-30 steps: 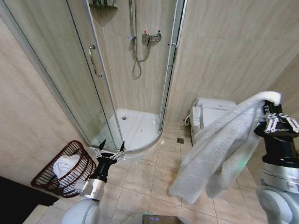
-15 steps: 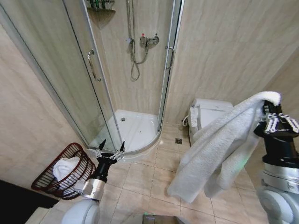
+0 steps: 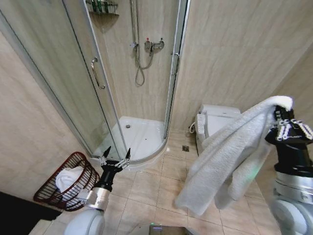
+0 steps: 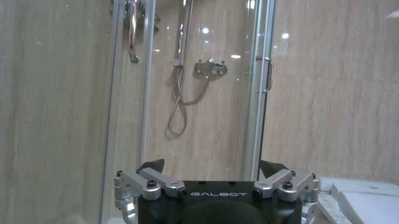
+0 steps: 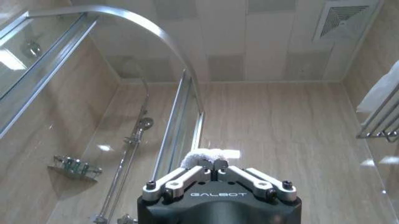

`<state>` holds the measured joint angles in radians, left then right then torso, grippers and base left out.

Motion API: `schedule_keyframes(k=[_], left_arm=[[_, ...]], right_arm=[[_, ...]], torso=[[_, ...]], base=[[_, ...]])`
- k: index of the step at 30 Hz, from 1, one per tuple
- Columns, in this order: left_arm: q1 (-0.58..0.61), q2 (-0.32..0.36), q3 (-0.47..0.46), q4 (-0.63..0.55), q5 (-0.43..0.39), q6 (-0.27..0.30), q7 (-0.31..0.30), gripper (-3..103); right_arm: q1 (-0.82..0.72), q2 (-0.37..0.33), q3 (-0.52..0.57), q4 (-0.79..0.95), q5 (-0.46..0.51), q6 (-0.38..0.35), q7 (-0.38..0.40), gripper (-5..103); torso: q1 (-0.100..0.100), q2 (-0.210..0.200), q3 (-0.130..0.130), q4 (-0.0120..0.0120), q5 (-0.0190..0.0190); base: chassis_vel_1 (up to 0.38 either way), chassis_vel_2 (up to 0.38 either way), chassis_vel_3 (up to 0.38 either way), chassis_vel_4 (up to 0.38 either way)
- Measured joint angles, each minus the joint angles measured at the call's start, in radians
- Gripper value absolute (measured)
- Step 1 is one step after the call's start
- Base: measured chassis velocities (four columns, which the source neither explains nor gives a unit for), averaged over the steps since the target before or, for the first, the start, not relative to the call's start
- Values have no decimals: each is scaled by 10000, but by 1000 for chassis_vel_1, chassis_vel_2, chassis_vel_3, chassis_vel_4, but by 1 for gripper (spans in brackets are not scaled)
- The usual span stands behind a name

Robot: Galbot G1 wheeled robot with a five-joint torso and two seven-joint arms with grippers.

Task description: Discard the used towel into the hamper.

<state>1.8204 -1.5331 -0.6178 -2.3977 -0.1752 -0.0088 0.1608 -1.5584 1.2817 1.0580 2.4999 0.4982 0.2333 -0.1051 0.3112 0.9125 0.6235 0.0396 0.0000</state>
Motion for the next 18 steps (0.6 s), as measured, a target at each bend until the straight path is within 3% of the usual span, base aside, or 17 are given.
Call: schedule_keyframes(k=[18], left_arm=[[0, 0, 0, 0, 0, 0, 0, 99]], right_arm=[[-16, -11, 89, 0, 115, 33, -45, 1]], torso=[[288, 663, 376, -1, 0]], base=[[0, 0, 0, 0]])
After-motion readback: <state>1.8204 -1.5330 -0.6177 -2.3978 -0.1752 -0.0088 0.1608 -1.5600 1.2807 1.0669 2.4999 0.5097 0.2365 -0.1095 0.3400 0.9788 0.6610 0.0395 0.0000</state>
